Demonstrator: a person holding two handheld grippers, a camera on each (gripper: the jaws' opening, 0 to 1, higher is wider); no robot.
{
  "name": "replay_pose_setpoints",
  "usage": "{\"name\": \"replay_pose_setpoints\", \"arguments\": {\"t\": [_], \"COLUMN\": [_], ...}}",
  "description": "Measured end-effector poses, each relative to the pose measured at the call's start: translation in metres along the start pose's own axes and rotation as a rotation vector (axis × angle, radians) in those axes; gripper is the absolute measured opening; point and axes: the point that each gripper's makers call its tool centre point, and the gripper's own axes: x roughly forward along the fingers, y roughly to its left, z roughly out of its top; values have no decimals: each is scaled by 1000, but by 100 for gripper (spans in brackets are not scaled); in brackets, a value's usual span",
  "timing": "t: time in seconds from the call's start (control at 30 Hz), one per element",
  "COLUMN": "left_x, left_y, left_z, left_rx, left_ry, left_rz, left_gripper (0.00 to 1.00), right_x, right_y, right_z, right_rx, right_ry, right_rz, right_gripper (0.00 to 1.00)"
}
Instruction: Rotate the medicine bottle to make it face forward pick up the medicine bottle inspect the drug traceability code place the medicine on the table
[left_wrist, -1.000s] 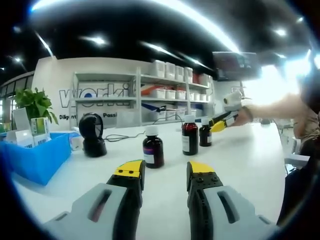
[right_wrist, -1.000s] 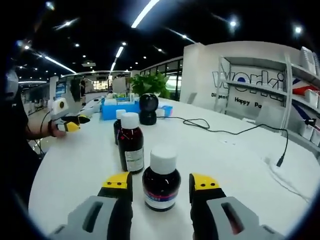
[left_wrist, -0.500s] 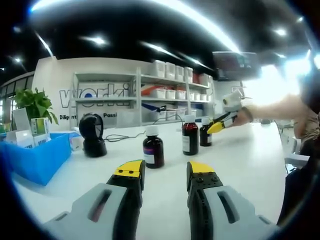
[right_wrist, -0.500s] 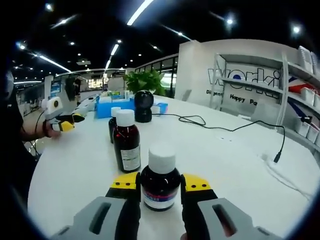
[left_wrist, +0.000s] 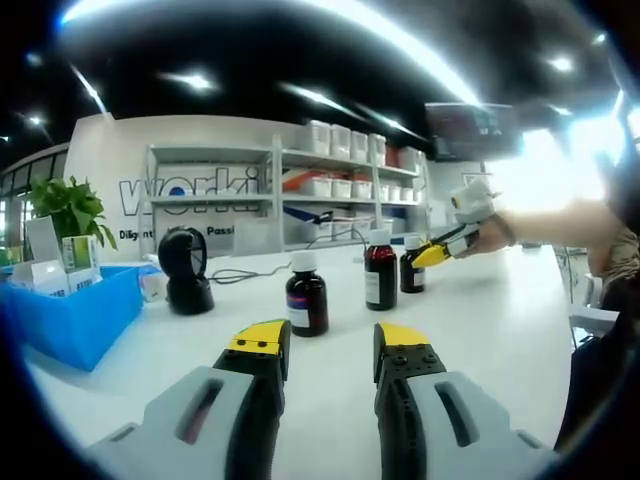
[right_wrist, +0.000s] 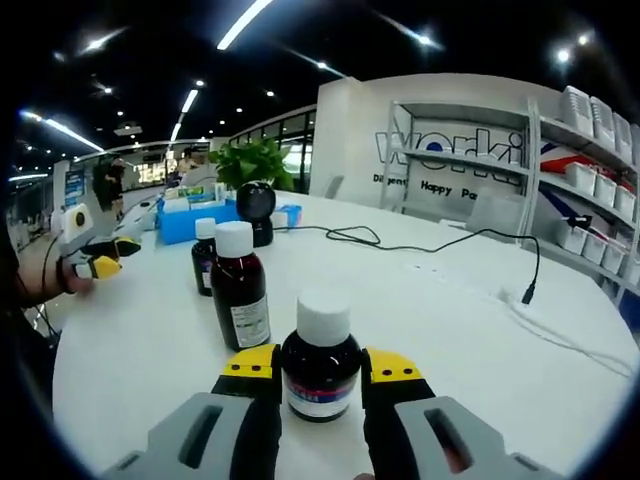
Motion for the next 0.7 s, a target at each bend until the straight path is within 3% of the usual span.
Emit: {"name": "replay_pose_setpoints", "arguments": {"t": [0.7], "left_x": [-2], "left_y": [0], "left_z": [1], "left_rx": [1], "left_ry": [-4], "left_rz": [3], "left_gripper": [26], "right_x": [-5], "right_y": [4], "right_z": [-2], "right_rx": [74], "right_ry": [-4], "right_rz": [-226], "right_gripper": [26]}}
